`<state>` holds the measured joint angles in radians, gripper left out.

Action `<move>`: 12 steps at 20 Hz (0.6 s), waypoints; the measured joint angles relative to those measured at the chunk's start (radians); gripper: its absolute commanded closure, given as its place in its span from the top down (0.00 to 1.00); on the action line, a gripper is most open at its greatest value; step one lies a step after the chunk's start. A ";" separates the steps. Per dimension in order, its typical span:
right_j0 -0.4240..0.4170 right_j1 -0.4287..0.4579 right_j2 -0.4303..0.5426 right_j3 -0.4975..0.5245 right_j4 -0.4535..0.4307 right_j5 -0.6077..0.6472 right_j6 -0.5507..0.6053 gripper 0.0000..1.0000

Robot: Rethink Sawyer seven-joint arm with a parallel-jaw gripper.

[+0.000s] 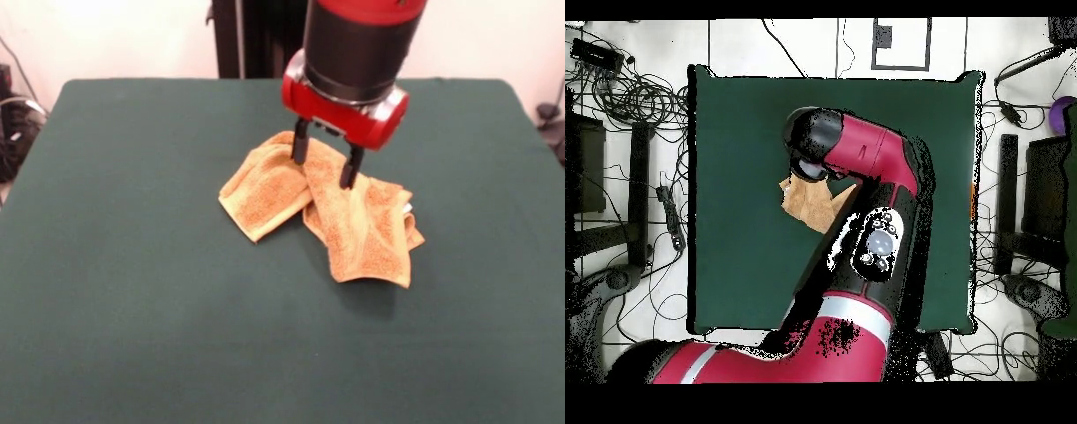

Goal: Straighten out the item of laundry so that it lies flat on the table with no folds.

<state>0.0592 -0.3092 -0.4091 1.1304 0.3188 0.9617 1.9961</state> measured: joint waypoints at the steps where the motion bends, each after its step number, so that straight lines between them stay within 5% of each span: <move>1: -0.005 0.006 0.000 -0.002 -0.008 0.000 0.000 1.00; 12: -0.085 0.048 -0.002 -0.009 -0.075 0.000 0.000 1.00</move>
<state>-0.0262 -0.2613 -0.4115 1.1211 0.2441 0.9615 1.9961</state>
